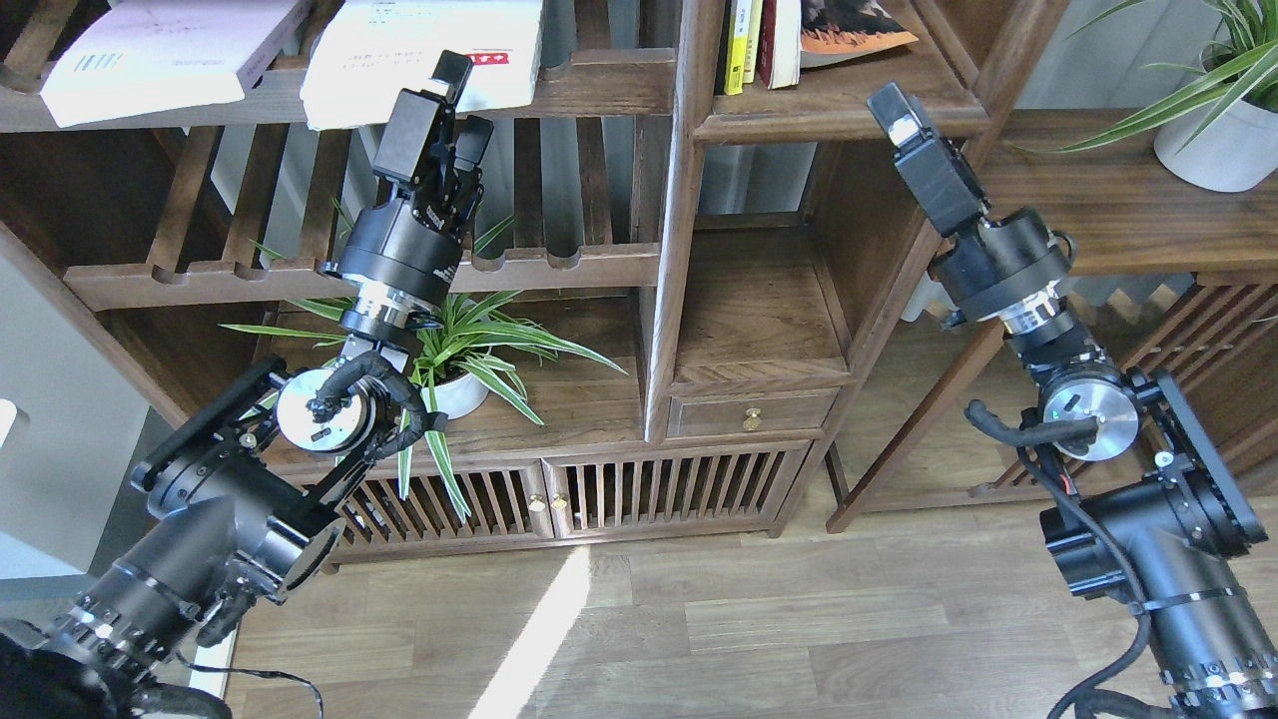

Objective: Organize books on shelf
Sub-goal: 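Raise the left gripper toward the white book on the top shelf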

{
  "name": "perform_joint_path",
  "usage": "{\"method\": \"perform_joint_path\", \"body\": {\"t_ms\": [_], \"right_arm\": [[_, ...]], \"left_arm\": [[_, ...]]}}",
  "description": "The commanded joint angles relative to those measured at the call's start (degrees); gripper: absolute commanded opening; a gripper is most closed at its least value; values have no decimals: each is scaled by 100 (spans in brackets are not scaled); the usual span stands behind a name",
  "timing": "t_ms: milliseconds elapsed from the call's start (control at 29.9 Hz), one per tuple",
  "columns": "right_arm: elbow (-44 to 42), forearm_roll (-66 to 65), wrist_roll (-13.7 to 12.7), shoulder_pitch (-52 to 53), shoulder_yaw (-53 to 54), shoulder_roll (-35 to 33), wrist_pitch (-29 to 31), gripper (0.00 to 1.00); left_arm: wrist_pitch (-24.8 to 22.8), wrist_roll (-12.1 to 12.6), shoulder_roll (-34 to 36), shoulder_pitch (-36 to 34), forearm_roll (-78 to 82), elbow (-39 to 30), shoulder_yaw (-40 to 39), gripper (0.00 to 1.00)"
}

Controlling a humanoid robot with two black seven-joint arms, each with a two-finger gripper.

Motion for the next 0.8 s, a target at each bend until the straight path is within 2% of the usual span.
{"method": "perform_joint_path", "body": {"t_ms": [0, 769], "right_arm": [[0, 0, 0, 0, 8, 0, 0, 98], [-26, 8, 0, 0, 105, 0, 0, 98]], "left_arm": [[0, 7, 9, -29, -33, -114, -88, 97], [0, 7, 413, 322, -41, -158, -132, 98]]}}
